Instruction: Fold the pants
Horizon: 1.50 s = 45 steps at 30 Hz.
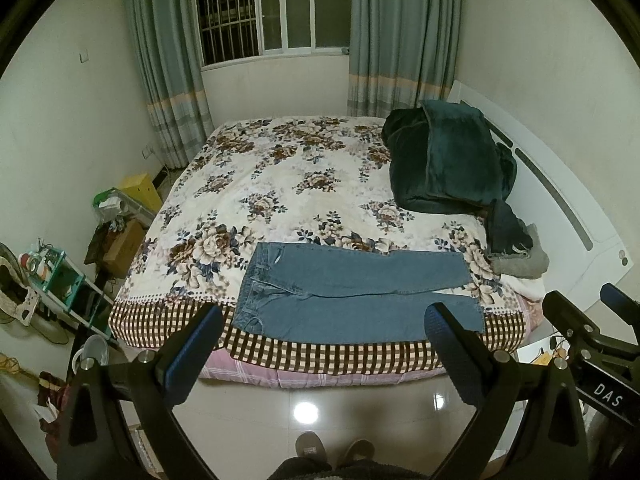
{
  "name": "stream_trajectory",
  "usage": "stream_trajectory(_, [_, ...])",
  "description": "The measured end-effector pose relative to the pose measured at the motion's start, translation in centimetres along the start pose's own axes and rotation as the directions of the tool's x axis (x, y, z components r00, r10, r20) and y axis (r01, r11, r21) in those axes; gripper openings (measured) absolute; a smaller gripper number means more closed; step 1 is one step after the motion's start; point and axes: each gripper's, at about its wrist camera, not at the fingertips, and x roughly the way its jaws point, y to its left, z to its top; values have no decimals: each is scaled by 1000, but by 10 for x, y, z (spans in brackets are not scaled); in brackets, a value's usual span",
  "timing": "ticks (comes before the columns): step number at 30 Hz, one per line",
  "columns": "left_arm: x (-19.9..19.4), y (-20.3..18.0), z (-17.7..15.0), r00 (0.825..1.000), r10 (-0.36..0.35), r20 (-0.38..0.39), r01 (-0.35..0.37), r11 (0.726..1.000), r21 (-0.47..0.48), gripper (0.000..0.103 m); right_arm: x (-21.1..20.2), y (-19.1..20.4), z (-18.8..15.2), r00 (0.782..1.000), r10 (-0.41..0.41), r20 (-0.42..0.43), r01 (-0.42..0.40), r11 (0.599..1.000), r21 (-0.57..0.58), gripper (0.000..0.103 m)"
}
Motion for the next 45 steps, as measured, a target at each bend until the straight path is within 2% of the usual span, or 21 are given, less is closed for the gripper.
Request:
stream_trajectory(21, [-4,5,-7,1000,-4,5,4,1000,-4,103,-5,-1,2,1000,-1,4,1,1000,-3,103])
stream_trajectory(30, [-3,2,-16,1000,12,-1,-12,1000,-27,103,-7,-14,9,1000,13,-11,-13,1000,-14,103])
stream_trajectory(35, [15,-2,-10,999,48,17,-47,997,-62,103,20,-27,15,1000,8,-29,-8,1000,-1,103])
stream_trajectory(38, [39,-3,1,996,84,27,-81,993,-84,103,47,-35,19,999,5,-38,-5,1000,5,103])
stream_trajectory(45, [117,-9,36,988,154,-8,-155,985,-81,103,144,-59,52,996,-40,-74,44,998,42,103])
